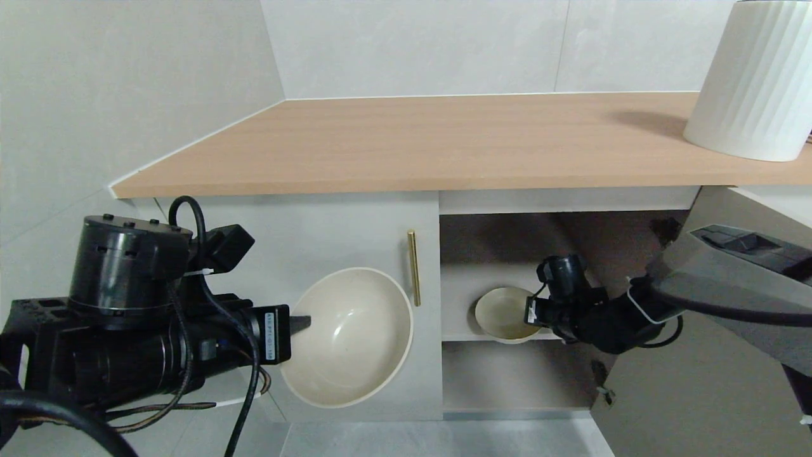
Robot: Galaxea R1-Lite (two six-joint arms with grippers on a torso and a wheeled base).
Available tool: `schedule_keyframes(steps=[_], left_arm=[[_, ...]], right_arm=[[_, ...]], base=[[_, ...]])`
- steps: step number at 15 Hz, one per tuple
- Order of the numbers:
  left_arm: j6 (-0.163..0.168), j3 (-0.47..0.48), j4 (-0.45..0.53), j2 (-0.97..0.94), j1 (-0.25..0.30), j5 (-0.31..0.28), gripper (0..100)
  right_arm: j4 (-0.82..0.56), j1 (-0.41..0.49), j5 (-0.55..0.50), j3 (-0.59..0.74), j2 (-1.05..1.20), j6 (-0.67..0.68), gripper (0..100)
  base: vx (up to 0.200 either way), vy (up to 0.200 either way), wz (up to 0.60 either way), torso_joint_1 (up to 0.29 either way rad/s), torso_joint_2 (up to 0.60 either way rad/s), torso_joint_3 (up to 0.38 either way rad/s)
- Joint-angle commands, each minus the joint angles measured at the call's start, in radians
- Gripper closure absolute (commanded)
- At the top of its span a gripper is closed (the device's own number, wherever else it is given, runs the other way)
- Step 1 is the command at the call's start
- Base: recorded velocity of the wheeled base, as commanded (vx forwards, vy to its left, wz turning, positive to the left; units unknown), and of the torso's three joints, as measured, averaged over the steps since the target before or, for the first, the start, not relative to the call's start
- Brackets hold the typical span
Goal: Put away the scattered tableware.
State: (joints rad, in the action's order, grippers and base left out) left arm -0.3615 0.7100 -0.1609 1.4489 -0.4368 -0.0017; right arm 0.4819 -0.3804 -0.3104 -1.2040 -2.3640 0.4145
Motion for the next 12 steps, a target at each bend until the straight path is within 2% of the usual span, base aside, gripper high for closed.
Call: schedule_keyframes(steps=[1,8,12], left_arm=[[-0.001,-0.001,0.0,0.01,0.0,0.0,100],[-0.001,-0.003,0.0,0.031,0.0,0.002,100],[-0.001,-0.003,0.0,0.031,0.0,0.002,100]], right_arm=[[-0.008,0.029,-0.006,-0.055,-0.061,0.0,100],[-0.003,0.08,-0.078,-0.147,-0.139,0.003,100],[-0.002,0.081,-0.081,-0.163,-0.142,0.004,100]], base=[[0.0,0.0,0.0,0.0,0.0,0.0],[0.0,0.0,0.0,0.0,0.0,0.0],[0.0,0.0,0.0,0.0,0.0,0.0]])
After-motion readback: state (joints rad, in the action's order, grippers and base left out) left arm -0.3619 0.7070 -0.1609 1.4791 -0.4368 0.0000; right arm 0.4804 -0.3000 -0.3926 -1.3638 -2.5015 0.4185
